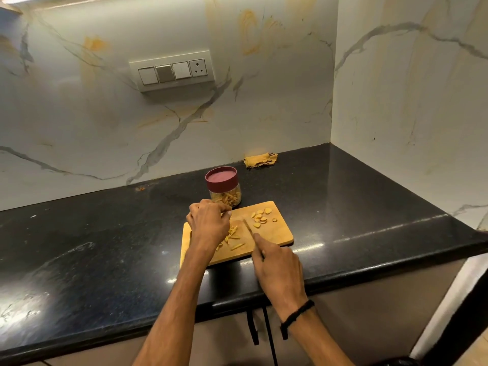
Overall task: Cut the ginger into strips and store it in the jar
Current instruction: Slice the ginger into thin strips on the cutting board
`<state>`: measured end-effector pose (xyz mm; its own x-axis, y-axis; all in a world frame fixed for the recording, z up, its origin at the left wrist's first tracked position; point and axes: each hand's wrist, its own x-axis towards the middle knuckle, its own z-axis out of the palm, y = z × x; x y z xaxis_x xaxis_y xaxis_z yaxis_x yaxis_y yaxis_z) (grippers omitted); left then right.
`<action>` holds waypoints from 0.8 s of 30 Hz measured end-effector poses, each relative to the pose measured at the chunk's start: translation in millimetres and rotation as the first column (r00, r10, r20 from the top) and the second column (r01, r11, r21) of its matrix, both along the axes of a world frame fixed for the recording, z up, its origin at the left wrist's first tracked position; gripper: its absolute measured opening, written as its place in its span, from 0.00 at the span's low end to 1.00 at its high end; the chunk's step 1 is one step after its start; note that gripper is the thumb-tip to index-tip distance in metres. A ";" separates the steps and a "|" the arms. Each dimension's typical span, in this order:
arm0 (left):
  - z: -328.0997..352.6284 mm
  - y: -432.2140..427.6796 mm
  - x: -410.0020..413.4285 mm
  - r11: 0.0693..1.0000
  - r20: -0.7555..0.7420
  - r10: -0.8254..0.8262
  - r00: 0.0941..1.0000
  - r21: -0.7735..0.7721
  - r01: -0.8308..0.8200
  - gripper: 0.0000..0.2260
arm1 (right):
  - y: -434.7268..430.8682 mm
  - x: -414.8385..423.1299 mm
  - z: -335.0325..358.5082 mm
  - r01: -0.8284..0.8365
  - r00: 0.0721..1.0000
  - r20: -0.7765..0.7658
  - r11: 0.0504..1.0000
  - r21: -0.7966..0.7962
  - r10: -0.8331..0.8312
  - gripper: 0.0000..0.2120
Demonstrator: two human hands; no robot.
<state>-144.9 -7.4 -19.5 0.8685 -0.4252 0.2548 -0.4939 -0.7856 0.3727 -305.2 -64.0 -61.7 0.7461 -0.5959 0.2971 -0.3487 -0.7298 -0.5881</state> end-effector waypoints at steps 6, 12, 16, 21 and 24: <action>-4.4 -15.3 -3.5 0.989 -0.026 -0.117 0.993 0.092 0.119 0.13 | -39.0 6.8 6.8 0.074 0.975 0.196 0.986 0.149 -0.103 0.18; -11.8 -44.8 3.1 0.959 -0.022 -0.256 0.966 0.124 0.256 0.13 | -74.2 14.9 4.8 0.132 0.925 0.290 0.921 0.368 -0.248 0.16; -11.4 -69.5 6.6 0.936 -0.035 -0.299 0.954 0.185 0.300 0.13 | -76.7 14.1 1.8 0.116 0.907 0.324 0.900 0.421 -0.268 0.16; -15.6 -87.6 5.6 0.913 -0.037 -0.312 0.950 0.267 0.310 0.13 | -77.5 13.4 -2.5 0.102 0.925 0.304 0.919 0.381 -0.229 0.16; -14.0 -89.8 5.5 0.923 -0.041 -0.304 0.952 0.235 0.304 0.11 | -77.1 11.4 -2.9 0.087 0.923 0.316 0.917 0.388 -0.221 0.16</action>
